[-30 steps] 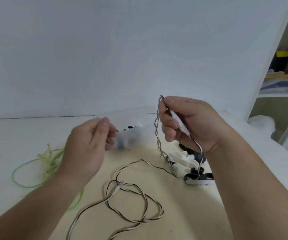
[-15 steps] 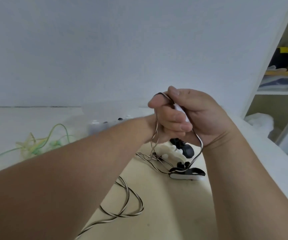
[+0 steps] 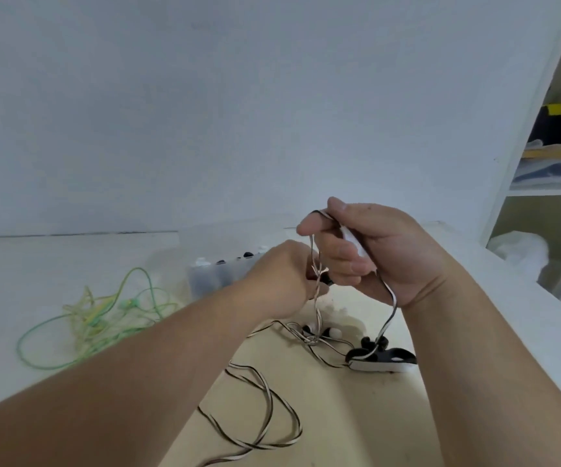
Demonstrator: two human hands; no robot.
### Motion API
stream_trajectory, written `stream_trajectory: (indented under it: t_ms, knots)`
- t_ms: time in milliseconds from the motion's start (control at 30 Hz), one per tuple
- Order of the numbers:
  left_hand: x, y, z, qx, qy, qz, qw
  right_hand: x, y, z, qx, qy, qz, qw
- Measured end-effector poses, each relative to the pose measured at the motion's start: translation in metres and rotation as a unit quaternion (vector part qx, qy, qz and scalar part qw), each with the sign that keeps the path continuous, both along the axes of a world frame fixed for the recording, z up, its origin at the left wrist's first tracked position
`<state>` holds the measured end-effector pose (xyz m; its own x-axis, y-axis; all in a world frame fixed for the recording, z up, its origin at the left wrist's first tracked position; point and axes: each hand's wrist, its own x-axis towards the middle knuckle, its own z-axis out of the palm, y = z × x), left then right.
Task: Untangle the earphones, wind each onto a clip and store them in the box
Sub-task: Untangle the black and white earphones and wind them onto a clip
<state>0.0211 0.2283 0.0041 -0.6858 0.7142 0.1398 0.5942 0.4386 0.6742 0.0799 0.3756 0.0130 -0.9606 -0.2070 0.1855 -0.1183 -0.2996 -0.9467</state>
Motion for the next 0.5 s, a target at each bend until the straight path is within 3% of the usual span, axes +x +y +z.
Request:
stream_trajectory:
  t_ms: [133, 367, 433, 500]
  knots:
    - [-0.019, -0.034, -0.013, 0.031, 0.066, 0.104, 0.992, 0.000, -0.008, -0.002, 0.140, 0.005, -0.010, 0.990]
    - [-0.018, -0.101, -0.028, 0.121, 0.158, 0.225, 0.954, -0.006, -0.044, -0.011, 0.369, 0.015, -0.027, 0.929]
    - [-0.018, -0.105, -0.035, 0.148, 0.147, 0.225, 0.952, -0.006, -0.052, -0.007, 0.449, 0.023, -0.068, 0.891]
    - [-0.018, -0.106, -0.039, 0.183, 0.078, 0.198, 0.960, -0.005, -0.058, -0.002, 0.492, 0.048, -0.117, 0.861]
